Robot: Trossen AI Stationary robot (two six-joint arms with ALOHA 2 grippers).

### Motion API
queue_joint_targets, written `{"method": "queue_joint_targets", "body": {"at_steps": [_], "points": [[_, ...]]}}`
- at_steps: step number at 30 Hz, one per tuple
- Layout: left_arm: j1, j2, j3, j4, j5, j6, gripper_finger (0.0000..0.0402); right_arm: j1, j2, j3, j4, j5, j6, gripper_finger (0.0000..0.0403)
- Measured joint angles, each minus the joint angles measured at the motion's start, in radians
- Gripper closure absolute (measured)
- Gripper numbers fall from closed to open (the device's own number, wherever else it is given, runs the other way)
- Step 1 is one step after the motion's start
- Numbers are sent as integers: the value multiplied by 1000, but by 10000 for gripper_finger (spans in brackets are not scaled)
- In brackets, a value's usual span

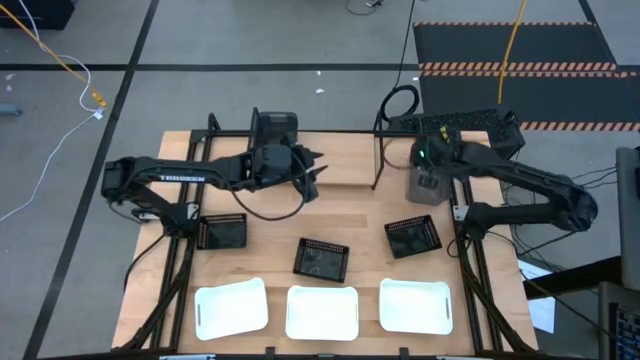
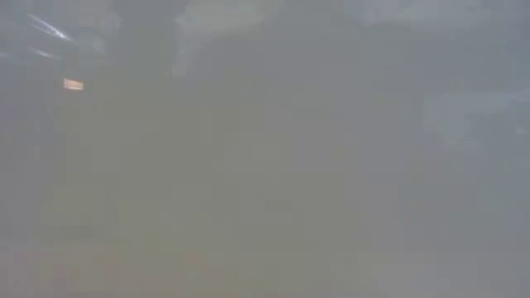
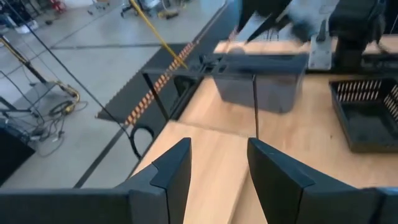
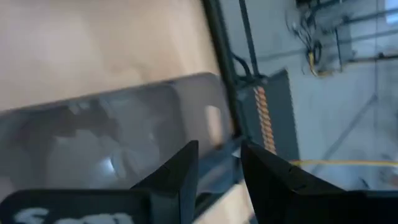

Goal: Stack baskets on shelf by color
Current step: Stack the gray bin on top of the gray bin

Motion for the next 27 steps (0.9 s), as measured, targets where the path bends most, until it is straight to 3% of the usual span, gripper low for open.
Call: {"method": "queue_joint_targets", "body": {"at_steps": [6, 11, 16, 21, 27], "points": [[-2, 1, 1, -10, 0, 14, 243, -151, 209, 58, 13, -8, -56, 289], [-2, 0, 1, -22, -1, 34, 243, -212, 333, 138, -15, -156, -90, 278], [-2, 0, 1, -70, -1, 35, 243, -309, 365, 164, -12, -265, -128, 248], [-2, 0, 1, -152, -8, 33, 243, -403, 349, 164, 1, -268, -175, 227], [-2, 0, 1, -176, -36, 33, 243, -472, 348, 156, 77, -267, -204, 229]]}}
